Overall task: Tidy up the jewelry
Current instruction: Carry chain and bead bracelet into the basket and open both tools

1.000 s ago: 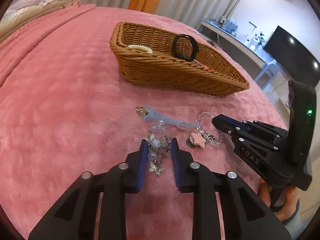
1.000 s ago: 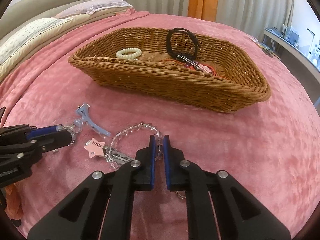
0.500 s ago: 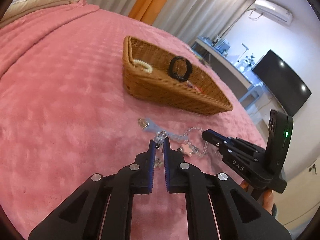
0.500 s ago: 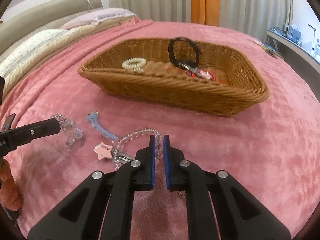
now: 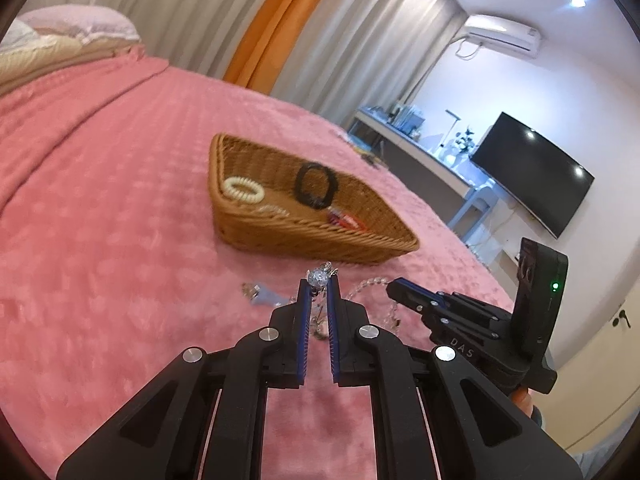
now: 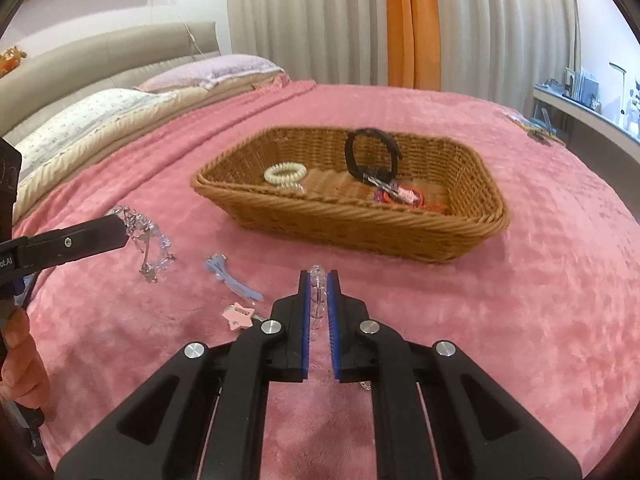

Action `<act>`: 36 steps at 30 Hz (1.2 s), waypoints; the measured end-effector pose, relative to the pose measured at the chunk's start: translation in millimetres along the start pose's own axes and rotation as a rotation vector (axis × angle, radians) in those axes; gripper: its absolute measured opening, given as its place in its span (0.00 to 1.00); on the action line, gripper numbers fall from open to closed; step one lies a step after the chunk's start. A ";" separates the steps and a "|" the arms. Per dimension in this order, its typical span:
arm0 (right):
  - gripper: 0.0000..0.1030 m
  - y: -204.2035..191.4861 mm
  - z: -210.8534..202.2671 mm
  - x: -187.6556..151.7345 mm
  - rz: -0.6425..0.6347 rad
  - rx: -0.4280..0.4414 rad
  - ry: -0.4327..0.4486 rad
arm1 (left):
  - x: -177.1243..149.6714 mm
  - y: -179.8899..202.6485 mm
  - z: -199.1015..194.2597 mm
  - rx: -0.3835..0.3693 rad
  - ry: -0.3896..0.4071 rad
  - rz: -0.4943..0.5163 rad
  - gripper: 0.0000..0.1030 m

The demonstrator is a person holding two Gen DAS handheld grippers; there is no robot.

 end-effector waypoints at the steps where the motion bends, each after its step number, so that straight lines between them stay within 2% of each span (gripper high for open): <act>1: 0.06 -0.4 -2.2 0.6 0.000 0.002 0.005 | 1.0 2.7 -2.2 -0.005 0.009 0.007 0.06; 9: 0.06 -1.8 -18.9 8.9 -0.004 -0.010 0.060 | 7.9 22.6 -14.5 -0.041 0.045 0.061 0.06; 16: 0.06 -3.0 -33.8 21.9 0.018 0.014 0.084 | 17.7 41.9 -23.5 -0.074 0.073 0.094 0.06; 24: 0.06 3.4 -60.4 72.0 0.004 0.011 0.131 | 51.3 60.7 -25.5 -0.080 0.107 0.121 0.06; 31: 0.06 19.4 -59.4 129.1 -0.010 -0.010 0.201 | 95.6 70.2 6.7 -0.061 0.116 0.152 0.06; 36: 0.06 23.8 -27.7 145.1 -0.030 -0.034 0.204 | 112.0 59.1 45.0 -0.021 0.118 0.147 0.06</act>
Point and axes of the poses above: each gripper's, at about its wrist camera, not at the fingertips, and z roughly the way its jaws point, y to its right, x to its top, the point moved 5 cm from there along z, roughly the way its jaws point, and after that the axes turned 6 degrees about y, right-handed, at the moved point
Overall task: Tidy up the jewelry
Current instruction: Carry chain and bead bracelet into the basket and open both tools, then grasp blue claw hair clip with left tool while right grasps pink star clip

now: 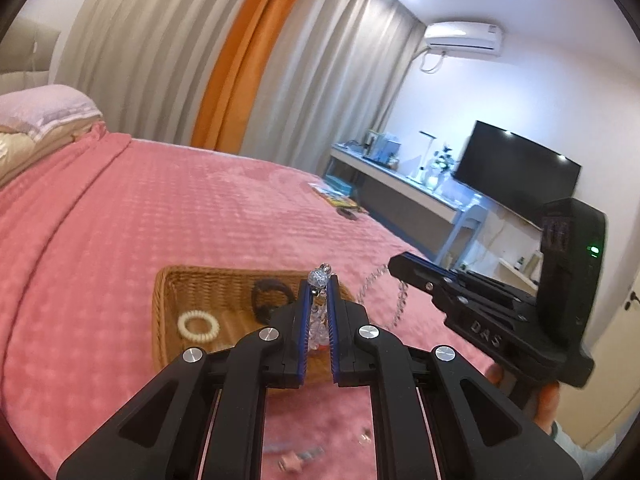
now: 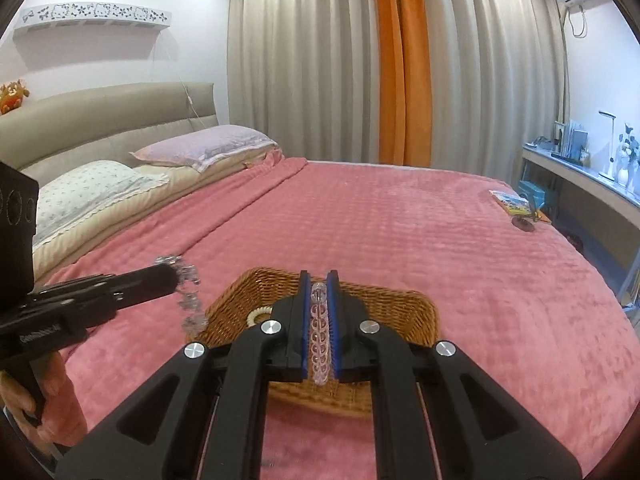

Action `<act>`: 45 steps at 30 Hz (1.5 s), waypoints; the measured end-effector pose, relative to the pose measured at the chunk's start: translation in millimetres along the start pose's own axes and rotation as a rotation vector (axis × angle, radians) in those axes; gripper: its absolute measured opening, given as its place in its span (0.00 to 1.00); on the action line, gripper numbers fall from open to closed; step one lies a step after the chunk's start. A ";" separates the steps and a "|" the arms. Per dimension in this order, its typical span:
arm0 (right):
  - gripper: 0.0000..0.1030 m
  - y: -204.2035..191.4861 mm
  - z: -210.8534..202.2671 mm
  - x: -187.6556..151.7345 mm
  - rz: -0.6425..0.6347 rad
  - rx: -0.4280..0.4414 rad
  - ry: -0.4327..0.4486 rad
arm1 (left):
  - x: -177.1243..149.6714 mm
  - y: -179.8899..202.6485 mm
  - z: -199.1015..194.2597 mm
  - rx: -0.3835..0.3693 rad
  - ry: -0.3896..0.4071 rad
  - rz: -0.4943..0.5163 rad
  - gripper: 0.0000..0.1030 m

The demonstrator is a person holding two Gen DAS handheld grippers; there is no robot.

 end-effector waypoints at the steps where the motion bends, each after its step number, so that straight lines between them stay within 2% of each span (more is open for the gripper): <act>1: 0.06 0.9 9.0 -1.8 -0.001 -0.003 -0.008 | -0.1 -6.0 9.9 0.006 -0.004 -0.012 0.06; 7: 0.06 14.1 67.5 -29.2 0.036 -0.003 -0.093 | -15.6 -38.8 51.8 0.060 -0.065 -0.046 0.06; 12: 0.06 34.0 96.4 -60.2 0.085 -0.013 -0.172 | -40.5 -69.5 75.1 0.113 -0.117 -0.086 0.06; 21: 0.06 53.2 113.7 -83.0 0.138 -0.034 -0.241 | -57.4 -82.9 88.7 0.147 -0.175 -0.069 0.07; 23: 0.09 54.7 114.6 -84.0 0.151 -0.037 -0.241 | -56.9 -81.3 86.0 0.152 -0.163 -0.060 0.11; 24: 0.12 56.2 114.4 -84.8 0.160 -0.036 -0.241 | -55.7 -80.2 83.7 0.150 -0.156 -0.057 0.24; 25: 0.23 57.3 114.2 -84.9 0.165 -0.035 -0.241 | -54.1 -79.2 81.3 0.146 -0.146 -0.057 0.37; 26: 0.37 58.4 112.0 -84.3 0.168 -0.038 -0.230 | -52.3 -76.4 77.6 0.143 -0.129 -0.056 0.41; 28: 0.53 59.1 104.9 -79.1 0.167 -0.046 -0.195 | -47.6 -72.2 70.9 0.130 -0.104 -0.051 0.42; 31: 0.53 58.8 89.9 -68.1 0.159 -0.057 -0.133 | -42.3 -66.9 60.1 0.107 -0.073 -0.061 0.43; 35: 0.53 57.7 73.6 -62.0 0.150 -0.073 -0.097 | -36.5 -54.3 40.6 0.093 -0.029 -0.045 0.43; 40: 0.53 49.9 46.3 -56.7 0.144 -0.062 -0.080 | -32.8 -33.5 11.6 0.083 0.005 -0.030 0.43; 45: 0.53 33.6 7.4 -60.8 0.120 -0.049 -0.090 | -45.8 -22.0 -16.3 0.086 -0.009 -0.008 0.43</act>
Point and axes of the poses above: each gripper's, at about its wrist camera, not at the fingertips, and z roughly the way its jaws point, y to its right, x to its top, the point moved 5 cm from there along z, roughly the way its jaws point, and after that the axes turned 6 degrees about y, right-handed, at the moved point
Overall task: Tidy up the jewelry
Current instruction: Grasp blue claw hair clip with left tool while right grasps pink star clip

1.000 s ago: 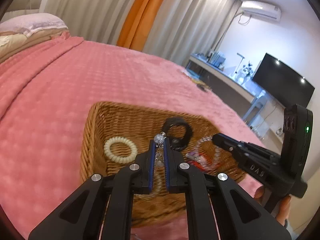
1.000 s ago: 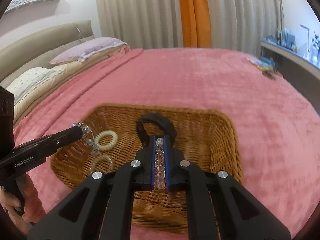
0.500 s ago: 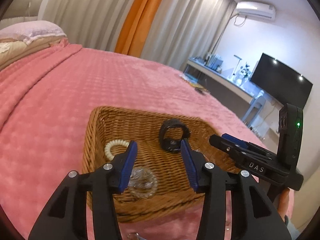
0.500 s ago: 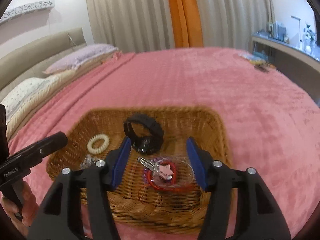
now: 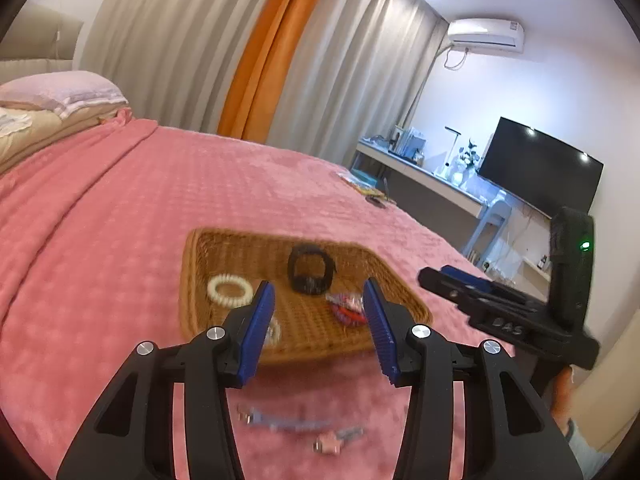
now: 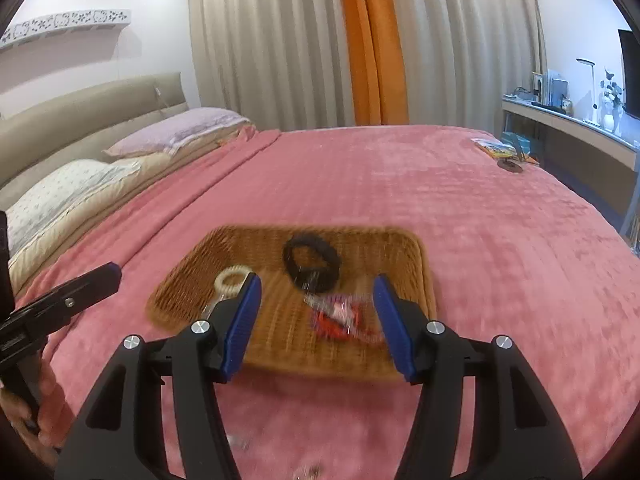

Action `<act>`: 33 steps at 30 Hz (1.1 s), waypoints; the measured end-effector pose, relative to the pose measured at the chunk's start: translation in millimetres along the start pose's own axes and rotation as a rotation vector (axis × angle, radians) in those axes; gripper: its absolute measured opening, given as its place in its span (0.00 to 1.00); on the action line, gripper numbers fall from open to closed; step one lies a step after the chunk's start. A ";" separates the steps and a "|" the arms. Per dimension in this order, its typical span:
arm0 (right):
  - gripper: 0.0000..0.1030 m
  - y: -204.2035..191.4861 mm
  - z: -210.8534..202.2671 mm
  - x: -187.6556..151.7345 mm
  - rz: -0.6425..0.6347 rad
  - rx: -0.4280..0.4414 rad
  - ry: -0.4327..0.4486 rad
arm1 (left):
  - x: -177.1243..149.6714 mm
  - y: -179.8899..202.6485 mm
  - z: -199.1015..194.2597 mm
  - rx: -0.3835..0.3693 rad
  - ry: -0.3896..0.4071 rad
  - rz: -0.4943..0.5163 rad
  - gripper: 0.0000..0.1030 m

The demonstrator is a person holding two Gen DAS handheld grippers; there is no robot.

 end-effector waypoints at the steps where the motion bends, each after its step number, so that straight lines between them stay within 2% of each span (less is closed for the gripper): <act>1: 0.53 -2.2 -7.3 -4.2 -0.004 0.005 -0.004 | -3.7 -1.1 -3.7 0.005 -0.008 -0.002 0.43; 7: 0.53 -17.8 -37.1 -40.6 -0.079 -0.013 -0.048 | -31.3 -5.7 -22.2 0.019 -0.062 -0.054 0.43; 11: 0.53 -17.7 -35.9 -69.4 -0.069 -0.018 -0.125 | -51.9 -8.9 -26.2 0.037 -0.109 -0.071 0.43; 16: 0.53 -33.4 -34.7 -95.5 -0.074 0.044 -0.199 | -72.7 -23.2 -17.3 0.069 -0.206 -0.095 0.43; 19: 0.53 -55.1 -20.3 -105.0 -0.119 0.122 -0.267 | -85.0 -41.0 -6.9 0.082 -0.274 -0.157 0.41; 23: 0.53 -76.4 0.0 -114.8 -0.242 0.186 -0.329 | -97.0 -62.8 9.5 0.033 -0.341 -0.300 0.40; 25: 0.53 -85.9 7.1 -120.6 -0.311 0.222 -0.353 | -100.5 -67.4 16.4 0.008 -0.365 -0.356 0.34; 27: 0.53 -94.0 13.4 -123.6 -0.388 0.222 -0.351 | -104.0 -71.1 22.9 -0.029 -0.385 -0.421 0.24; 28: 0.53 -96.8 16.0 -124.6 -0.410 0.233 -0.357 | -106.4 -72.0 25.7 -0.039 -0.391 -0.445 0.24; 33: 0.53 -110.9 30.9 -132.8 -0.458 0.294 -0.412 | -108.1 -75.2 32.4 -0.035 -0.379 -0.479 0.24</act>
Point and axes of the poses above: each gripper's, at about its wrist camera, not at the fingertips, and z roughly the way its jaws point, y to its right, x to its top, the point moved 5 cm from there along z, roughly the way its jaws point, and after that the axes turned 6 degrees about y, right-handed, at the moved point
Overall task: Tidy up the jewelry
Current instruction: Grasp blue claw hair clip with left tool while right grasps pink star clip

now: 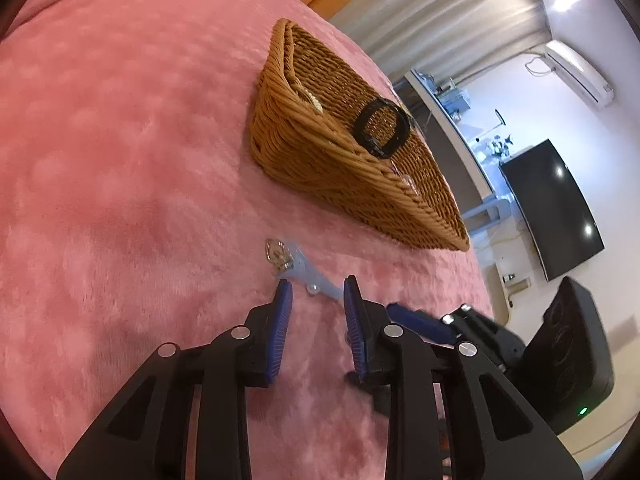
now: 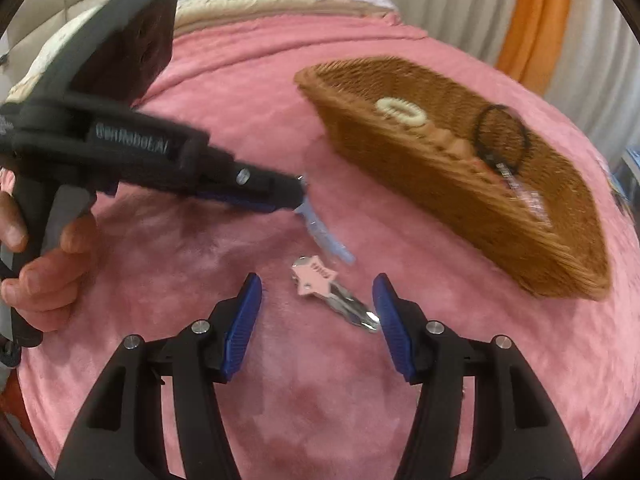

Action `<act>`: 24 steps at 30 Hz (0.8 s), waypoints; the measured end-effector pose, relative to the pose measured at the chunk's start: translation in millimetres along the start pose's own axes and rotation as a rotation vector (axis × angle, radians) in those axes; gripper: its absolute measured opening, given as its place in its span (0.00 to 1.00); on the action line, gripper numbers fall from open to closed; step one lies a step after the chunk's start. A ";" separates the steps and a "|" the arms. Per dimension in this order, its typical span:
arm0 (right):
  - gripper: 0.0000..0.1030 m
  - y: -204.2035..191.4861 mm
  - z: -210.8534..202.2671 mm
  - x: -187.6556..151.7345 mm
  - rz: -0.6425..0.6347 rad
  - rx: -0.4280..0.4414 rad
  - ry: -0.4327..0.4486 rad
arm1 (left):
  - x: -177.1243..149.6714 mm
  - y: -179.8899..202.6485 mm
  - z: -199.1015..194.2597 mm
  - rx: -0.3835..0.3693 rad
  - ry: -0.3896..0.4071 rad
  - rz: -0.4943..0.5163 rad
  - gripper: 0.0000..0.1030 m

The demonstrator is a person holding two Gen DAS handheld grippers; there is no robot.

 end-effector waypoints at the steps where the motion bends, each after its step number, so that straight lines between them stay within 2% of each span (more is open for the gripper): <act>1: 0.53 -1.3 2.4 -0.4 -0.002 0.016 -0.009 | 1.1 -0.4 -0.1 0.006 0.004 -0.003 0.24; 5: 0.50 -6.1 -4.6 -4.8 0.032 0.169 -0.014 | 6.3 2.2 6.3 0.046 0.003 0.008 0.24; 6: 0.47 -8.5 -6.3 -6.3 0.034 0.188 -0.014 | 7.3 5.1 8.6 0.057 0.001 0.021 0.24; 8: 0.33 -11.9 -11.3 -8.2 0.034 0.216 -0.007 | 9.3 10.2 12.0 0.075 -0.003 0.041 0.24; 9: 0.31 -11.2 -12.9 -7.9 0.046 0.222 -0.002 | 9.4 13.6 15.1 0.086 -0.007 0.053 0.24; 11: 0.23 -5.9 -13.3 -7.3 0.087 0.210 0.001 | 9.0 19.7 21.7 0.106 -0.009 0.073 0.27; 15: 0.23 9.8 -7.3 -4.6 0.181 0.160 -0.001 | 9.4 24.0 29.9 0.150 0.005 0.102 0.30; 20: 0.23 5.4 1.7 4.3 0.204 0.162 -0.005 | 10.3 19.9 25.0 0.119 0.030 0.071 0.31; 22: 0.23 0.1 5.0 6.3 0.174 0.123 -0.002 | 10.2 17.7 22.5 0.106 0.036 0.061 0.36; 24: 0.12 -6.5 0.7 2.7 0.149 0.092 0.002 | 10.3 19.0 21.7 0.095 0.041 0.054 0.41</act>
Point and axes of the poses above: each gripper's, at about its wrist camera, not at the fingertips, and z roughly the way its jaws point, y to its right, x to its top, the point moved 5 cm from there along z, roughly the way its jaws point, and after that the axes turned 6 degrees about y, right-handed, at the moved point
